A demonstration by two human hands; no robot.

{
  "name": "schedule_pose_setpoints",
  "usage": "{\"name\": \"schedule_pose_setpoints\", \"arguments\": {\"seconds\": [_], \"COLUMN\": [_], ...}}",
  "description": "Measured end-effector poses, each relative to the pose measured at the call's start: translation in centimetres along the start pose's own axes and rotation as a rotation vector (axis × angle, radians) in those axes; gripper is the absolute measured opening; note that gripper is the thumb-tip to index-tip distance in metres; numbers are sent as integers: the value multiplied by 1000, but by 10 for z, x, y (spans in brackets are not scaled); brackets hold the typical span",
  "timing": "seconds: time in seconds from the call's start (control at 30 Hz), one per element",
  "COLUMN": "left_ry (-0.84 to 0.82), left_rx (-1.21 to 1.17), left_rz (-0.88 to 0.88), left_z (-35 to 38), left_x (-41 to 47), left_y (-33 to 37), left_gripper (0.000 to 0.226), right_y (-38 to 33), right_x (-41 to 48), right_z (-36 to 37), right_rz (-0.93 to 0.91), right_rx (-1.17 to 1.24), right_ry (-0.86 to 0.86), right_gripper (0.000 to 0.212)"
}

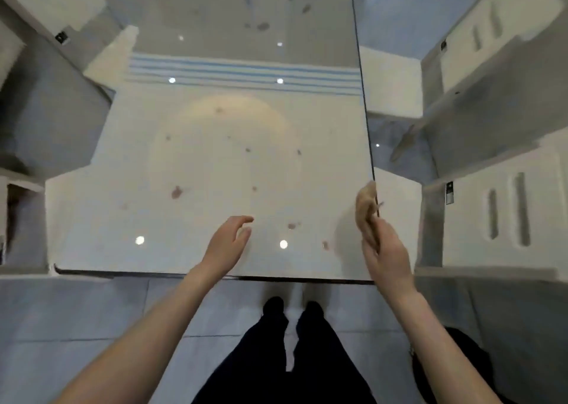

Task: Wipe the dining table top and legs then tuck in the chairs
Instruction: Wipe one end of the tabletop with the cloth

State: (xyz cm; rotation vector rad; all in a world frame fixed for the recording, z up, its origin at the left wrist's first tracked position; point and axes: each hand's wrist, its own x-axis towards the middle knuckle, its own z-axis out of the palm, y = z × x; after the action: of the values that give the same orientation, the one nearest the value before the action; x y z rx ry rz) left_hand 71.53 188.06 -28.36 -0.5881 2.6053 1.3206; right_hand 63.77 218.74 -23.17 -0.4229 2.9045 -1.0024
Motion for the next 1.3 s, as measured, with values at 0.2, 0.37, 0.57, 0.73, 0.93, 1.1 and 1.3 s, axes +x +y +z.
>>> {"name": "schedule_pose_setpoints", "arguments": {"seconds": [0.2,0.37,0.57,0.73,0.93,1.1,1.3], "left_ry": [25,89,95,160,193,180,158], "left_rx": [209,502,608,579,537,552,554], "left_rz": [-14,3,-22,33,46,28,0], "left_z": [22,31,49,49,51,50,47], "left_x": [32,54,67,72,73,73,72], "left_y": [-10,-36,-63,-71,-75,-77,-70], "left_gripper": [39,57,59,59,58,58,60], "right_y": [41,46,81,94,97,31,58], "right_x": [-9,-1,56,199,399,317,58], "right_z": [69,80,125,134,158,197,158], "right_rz": [-260,-266,-561,-436,-33,-170,-1004], "right_rx": [-320,-276,-317,-312,-367,-367,-351], "right_ry": [-583,-423,-567,-354,-111,-183,-654], "right_gripper": [43,60,67,62,67,71,70]}}
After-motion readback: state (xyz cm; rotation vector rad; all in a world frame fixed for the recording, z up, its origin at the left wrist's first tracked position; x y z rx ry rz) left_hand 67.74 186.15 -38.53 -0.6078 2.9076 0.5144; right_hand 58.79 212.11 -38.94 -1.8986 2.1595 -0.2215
